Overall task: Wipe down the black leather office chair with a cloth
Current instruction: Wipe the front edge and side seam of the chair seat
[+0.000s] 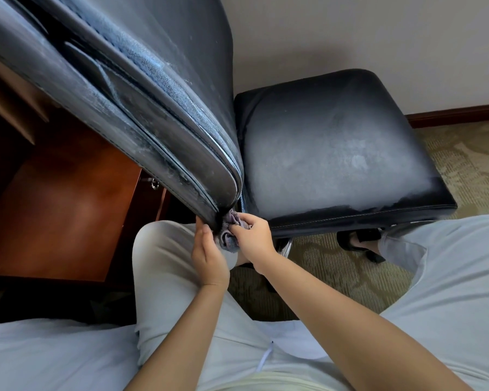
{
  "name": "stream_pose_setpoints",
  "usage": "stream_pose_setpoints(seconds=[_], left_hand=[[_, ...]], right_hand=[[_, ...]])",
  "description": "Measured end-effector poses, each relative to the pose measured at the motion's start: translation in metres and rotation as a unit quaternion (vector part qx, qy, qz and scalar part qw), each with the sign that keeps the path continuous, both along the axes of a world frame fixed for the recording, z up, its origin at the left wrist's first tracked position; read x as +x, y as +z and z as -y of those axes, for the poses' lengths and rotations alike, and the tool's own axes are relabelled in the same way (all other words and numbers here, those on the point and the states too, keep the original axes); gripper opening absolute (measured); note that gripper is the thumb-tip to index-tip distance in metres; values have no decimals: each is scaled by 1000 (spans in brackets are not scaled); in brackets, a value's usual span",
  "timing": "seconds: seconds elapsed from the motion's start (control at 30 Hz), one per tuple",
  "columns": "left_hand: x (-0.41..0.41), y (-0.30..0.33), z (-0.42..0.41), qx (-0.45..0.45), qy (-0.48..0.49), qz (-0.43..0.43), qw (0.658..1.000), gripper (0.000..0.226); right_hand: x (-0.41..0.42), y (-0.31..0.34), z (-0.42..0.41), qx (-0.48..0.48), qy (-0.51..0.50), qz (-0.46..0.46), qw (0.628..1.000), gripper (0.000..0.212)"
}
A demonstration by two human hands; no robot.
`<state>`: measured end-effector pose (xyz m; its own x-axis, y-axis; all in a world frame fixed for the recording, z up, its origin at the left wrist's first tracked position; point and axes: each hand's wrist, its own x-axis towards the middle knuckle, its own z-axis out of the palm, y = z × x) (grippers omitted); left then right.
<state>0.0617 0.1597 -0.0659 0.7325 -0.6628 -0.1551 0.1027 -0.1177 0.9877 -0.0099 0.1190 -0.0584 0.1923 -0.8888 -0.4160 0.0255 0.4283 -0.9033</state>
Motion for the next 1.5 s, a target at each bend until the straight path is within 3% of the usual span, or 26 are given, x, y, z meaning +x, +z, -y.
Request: stream_pose_setpoints(seconds=[0.1, 0.2, 0.3, 0.37, 0.47, 0.5, 0.57, 0.63, 0.8, 0.9, 0.97, 1.03, 1.13, 1.2, 1.3, 1.4, 1.5], left_hand=[[-1, -1, -2, 10, -21, 26, 999, 44], [-3, -1, -3, 12, -43, 50, 998, 46], [-6, -2, -2, 10, -55, 60, 997, 51], [-6, -1, 0, 17, -57, 72, 996, 53], [-3, -2, 4, 26, -50, 85, 995, 53], [-2, -3, 6, 31, -46, 88, 995, 52], [-2, -6, 7, 42, -38, 99, 993, 50], [-2, -8, 7, 50, -32, 115, 992, 49], [-1, -11, 7, 60, -14, 141, 988, 47], [-1, -12, 7, 64, -9, 140, 988, 46], [0, -13, 7, 63, -14, 136, 989, 45], [1, -12, 8, 64, -16, 126, 990, 46], [-1, -12, 10, 63, -5, 124, 990, 47], [-2, -13, 10, 60, 4, 123, 991, 48], [-2, -14, 10, 60, 1, 126, 990, 47], [-1, -14, 10, 63, 3, 122, 990, 48], [-2, -14, 10, 66, 4, 125, 990, 49]], right_hand=[[-8, -14, 4, -89, 51, -145, 984, 28], [-28, -37, 6, -188, 63, -307, 931, 30], [-44, -51, 3, -310, 72, -386, 866, 38], [-49, -55, 8, -413, 81, -413, 808, 39], [-50, -60, 25, -567, 175, -453, 665, 29], [-50, -61, 30, -594, 211, -468, 619, 28], [-47, -59, 36, -599, 257, -505, 566, 27], [-40, -58, 43, -591, 263, -522, 556, 26], [-20, -47, 62, -536, 265, -544, 589, 19], [-6, -42, 82, -491, 299, -573, 584, 20], [1, -34, 94, -481, 274, -577, 600, 20], [-1, -29, 96, -452, 311, -592, 590, 11], [-15, -37, 93, -488, 370, -549, 569, 22], [-27, -34, 84, -511, 376, -510, 582, 19], [-40, -41, 76, -549, 389, -478, 564, 13], [-42, -43, 80, -557, 388, -491, 546, 14], [-33, -45, 93, -531, 360, -522, 563, 17]])
